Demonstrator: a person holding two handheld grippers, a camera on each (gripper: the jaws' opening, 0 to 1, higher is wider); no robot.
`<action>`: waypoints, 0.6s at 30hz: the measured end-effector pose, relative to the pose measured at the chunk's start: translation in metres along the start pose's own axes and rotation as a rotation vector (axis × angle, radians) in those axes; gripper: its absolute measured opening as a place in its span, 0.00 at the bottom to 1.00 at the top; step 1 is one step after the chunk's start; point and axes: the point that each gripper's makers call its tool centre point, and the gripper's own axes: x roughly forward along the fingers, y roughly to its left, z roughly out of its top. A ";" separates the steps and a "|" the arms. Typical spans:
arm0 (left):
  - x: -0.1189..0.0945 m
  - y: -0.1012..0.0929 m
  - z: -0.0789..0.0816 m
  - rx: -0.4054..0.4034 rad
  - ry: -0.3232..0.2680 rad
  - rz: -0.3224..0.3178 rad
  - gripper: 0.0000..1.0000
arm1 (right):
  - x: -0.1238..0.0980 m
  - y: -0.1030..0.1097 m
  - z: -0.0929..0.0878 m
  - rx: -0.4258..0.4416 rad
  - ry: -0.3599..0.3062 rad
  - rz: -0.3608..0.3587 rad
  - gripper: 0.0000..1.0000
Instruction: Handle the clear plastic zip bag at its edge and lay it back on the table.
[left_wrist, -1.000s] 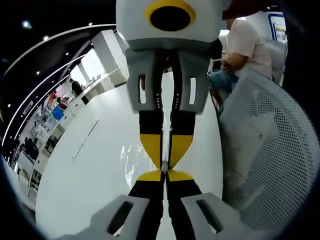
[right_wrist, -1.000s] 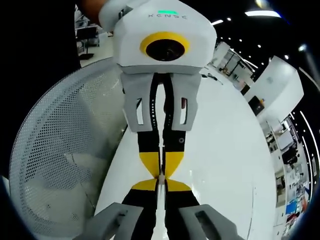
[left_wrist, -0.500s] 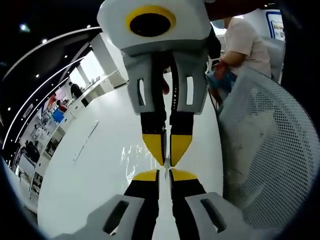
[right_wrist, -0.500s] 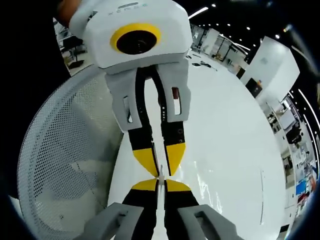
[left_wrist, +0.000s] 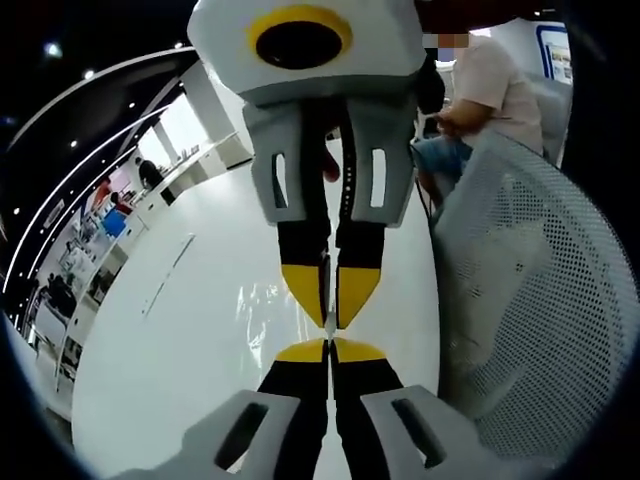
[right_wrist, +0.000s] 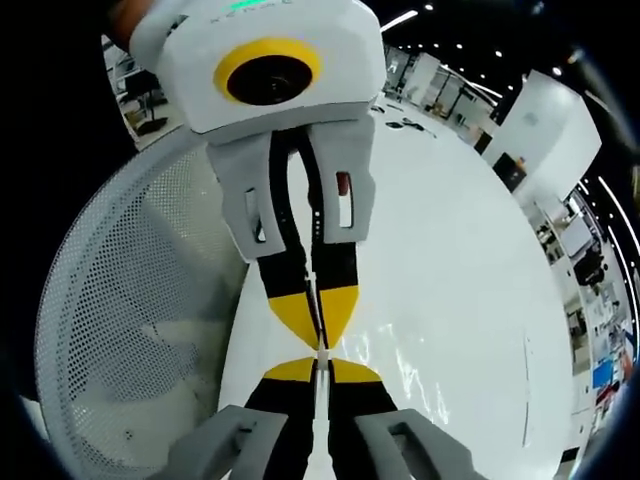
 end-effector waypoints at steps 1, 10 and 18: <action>0.000 -0.001 -0.001 0.009 0.005 -0.002 0.00 | 0.000 0.000 0.000 -0.002 0.001 0.000 0.00; 0.002 0.000 -0.003 -0.006 0.017 -0.010 0.00 | -0.001 0.001 -0.005 0.024 0.008 0.000 0.00; 0.003 0.001 -0.004 0.009 0.013 -0.010 0.00 | 0.000 0.000 -0.003 0.027 0.013 -0.005 0.00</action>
